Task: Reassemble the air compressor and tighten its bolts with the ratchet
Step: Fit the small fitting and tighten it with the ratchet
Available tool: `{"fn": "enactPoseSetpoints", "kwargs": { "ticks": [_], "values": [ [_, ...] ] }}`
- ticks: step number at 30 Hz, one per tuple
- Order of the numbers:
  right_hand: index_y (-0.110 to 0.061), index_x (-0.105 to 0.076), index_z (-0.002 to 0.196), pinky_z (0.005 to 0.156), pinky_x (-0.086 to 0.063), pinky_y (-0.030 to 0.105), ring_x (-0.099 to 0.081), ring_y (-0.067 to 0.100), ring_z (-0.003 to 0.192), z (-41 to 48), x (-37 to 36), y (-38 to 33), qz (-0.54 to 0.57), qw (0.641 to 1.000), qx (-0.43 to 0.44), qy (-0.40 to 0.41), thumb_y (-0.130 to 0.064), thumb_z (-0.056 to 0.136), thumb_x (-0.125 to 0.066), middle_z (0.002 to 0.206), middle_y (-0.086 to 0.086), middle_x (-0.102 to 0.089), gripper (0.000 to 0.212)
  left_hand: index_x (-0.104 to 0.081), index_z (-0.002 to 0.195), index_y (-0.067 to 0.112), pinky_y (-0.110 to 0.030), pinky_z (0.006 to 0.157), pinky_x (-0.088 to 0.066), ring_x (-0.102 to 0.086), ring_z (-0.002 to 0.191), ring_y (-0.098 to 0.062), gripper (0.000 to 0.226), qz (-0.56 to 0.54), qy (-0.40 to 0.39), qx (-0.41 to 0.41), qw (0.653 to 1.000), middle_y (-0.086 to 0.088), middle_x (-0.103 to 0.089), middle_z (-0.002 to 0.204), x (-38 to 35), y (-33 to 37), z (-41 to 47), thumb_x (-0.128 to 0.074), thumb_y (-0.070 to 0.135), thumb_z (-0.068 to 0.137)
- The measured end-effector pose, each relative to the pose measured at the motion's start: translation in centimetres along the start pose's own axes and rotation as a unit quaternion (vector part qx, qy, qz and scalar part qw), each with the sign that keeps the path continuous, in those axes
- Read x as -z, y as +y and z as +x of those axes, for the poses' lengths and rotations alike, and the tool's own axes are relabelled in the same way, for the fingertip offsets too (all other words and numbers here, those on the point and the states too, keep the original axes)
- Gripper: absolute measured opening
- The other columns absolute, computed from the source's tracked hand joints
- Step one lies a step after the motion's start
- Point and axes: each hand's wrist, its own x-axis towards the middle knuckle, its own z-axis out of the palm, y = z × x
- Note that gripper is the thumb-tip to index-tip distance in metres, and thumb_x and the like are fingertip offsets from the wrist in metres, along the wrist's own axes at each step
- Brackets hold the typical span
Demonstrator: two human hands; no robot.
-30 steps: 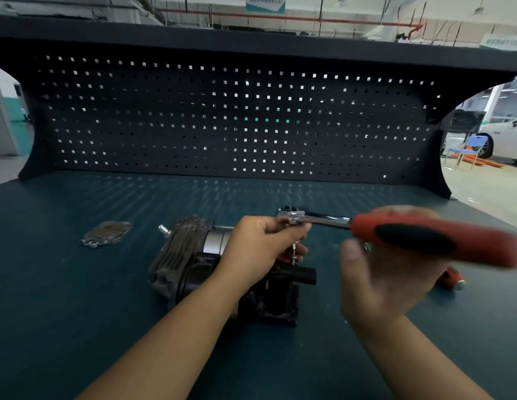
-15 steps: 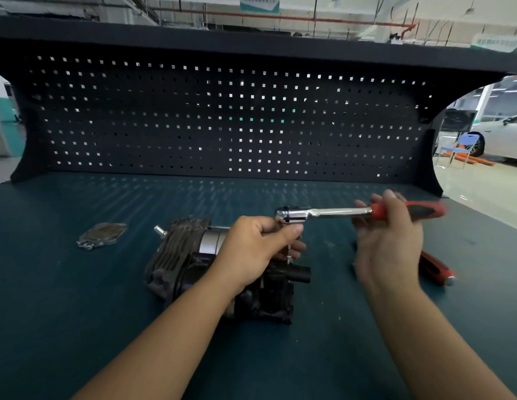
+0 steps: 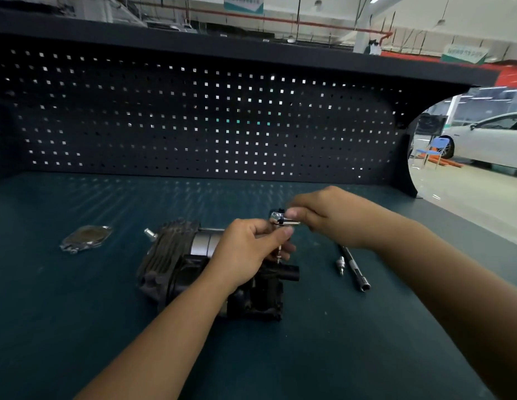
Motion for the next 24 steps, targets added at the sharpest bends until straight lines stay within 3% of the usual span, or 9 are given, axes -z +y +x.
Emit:
{"fn": "enactPoseSetpoints", "kwargs": {
  "ticks": [2,6,9,12,15,17,19,22,24],
  "values": [
    [-0.02,-0.06,0.093,0.071,-0.048,0.037,-0.055,0.02,0.077,0.2,0.7,-1.0,-0.053,0.998,-0.017,-0.018,-0.053,0.096,-0.036,0.073,-0.004,-0.054,0.042,-0.07,0.077,0.018,-0.033,0.07,-0.057,-0.07,0.065,-0.016,0.014,-0.003,0.0,0.007,1.0,-0.002,-0.074,0.072,0.0,0.0,0.0,-0.064,0.024,0.088],
    [-0.011,-0.06,0.079,0.051,-0.043,0.026,-0.06,0.02,0.052,0.9,1.8,-2.9,-0.074,0.991,-0.085,-0.069,-0.057,0.094,-0.041,0.058,0.005,-0.059,0.052,-0.07,0.07,0.02,-0.027,0.067,-0.057,-0.069,0.062,-0.016,0.016,-0.017,0.001,0.013,1.0,-0.004,-0.072,0.069,0.0,0.1,-0.1,-0.068,0.025,0.084],
    [-0.015,-0.05,0.07,0.047,-0.033,0.026,-0.05,0.017,0.053,0.9,1.3,-4.1,-0.11,0.985,-0.126,-0.034,-0.056,0.096,-0.04,0.063,0.002,-0.05,0.05,-0.07,0.07,0.018,-0.024,0.063,-0.056,-0.068,0.059,-0.015,0.014,-0.034,0.019,0.012,0.999,-0.005,-0.072,0.067,0.0,0.1,-0.2,-0.07,0.026,0.082],
    [-0.014,-0.054,0.083,0.046,-0.025,0.029,-0.038,0.017,0.057,0.6,0.3,-4.7,-0.177,0.977,-0.122,-0.012,-0.048,0.099,-0.035,0.069,0.0,-0.039,0.042,-0.069,0.07,0.016,-0.015,0.056,-0.049,-0.067,0.057,-0.009,0.014,-0.017,0.033,-0.004,0.999,-0.001,-0.071,0.064,0.0,0.2,-0.3,-0.07,0.022,0.083],
    [-0.016,-0.053,0.076,0.045,-0.025,0.028,-0.04,0.014,0.055,0.5,0.0,-4.4,-0.161,0.981,-0.111,0.009,-0.053,0.098,-0.032,0.066,-0.002,-0.043,0.049,-0.07,0.073,0.011,-0.011,0.055,-0.048,-0.068,0.06,-0.007,0.014,-0.045,0.022,0.0,0.999,-0.002,-0.072,0.066,0.2,0.3,-0.4,-0.067,0.016,0.086],
    [-0.021,-0.052,0.072,0.048,-0.029,0.027,-0.047,0.015,0.058,0.5,-0.1,-3.2,-0.124,0.99,-0.062,0.038,-0.059,0.096,-0.033,0.063,-0.007,-0.047,0.049,-0.071,0.077,0.009,-0.014,0.06,-0.051,-0.07,0.065,-0.011,0.014,-0.064,0.005,0.002,0.998,-0.004,-0.073,0.071,0.5,0.3,-0.4,-0.065,0.015,0.087],
    [-0.021,-0.06,0.088,0.059,-0.036,0.029,-0.053,0.017,0.07,0.7,0.0,-1.7,-0.068,0.998,-0.01,0.018,-0.055,0.095,-0.038,0.068,-0.01,-0.052,0.041,-0.072,0.08,0.011,-0.02,0.064,-0.054,-0.071,0.069,-0.016,0.011,-0.077,-0.003,0.005,0.997,-0.006,-0.074,0.075,0.5,0.3,-0.4,-0.064,0.015,0.087],
    [-0.018,-0.063,0.112,0.082,-0.043,0.023,-0.058,0.017,0.097,1.7,0.2,0.2,0.122,0.99,0.02,-0.06,-0.032,0.099,-0.047,0.097,-0.006,-0.064,0.025,-0.071,0.084,0.009,-0.02,0.063,-0.054,-0.071,0.07,-0.017,0.01,-0.09,-0.003,0.013,0.996,-0.006,-0.074,0.075,0.5,0.2,-0.3,-0.063,0.014,0.087],
    [-0.02,-0.061,0.115,0.089,-0.041,0.015,-0.057,0.012,0.107,2.0,0.2,0.6,0.176,0.98,0.031,-0.083,-0.025,0.099,-0.047,0.111,-0.003,-0.064,0.022,-0.071,0.086,0.009,-0.019,0.063,-0.054,-0.071,0.07,-0.017,0.01,-0.087,-0.007,0.013,0.996,-0.006,-0.074,0.076,0.4,0.3,-0.3,-0.063,0.015,0.087]
  ]
}}
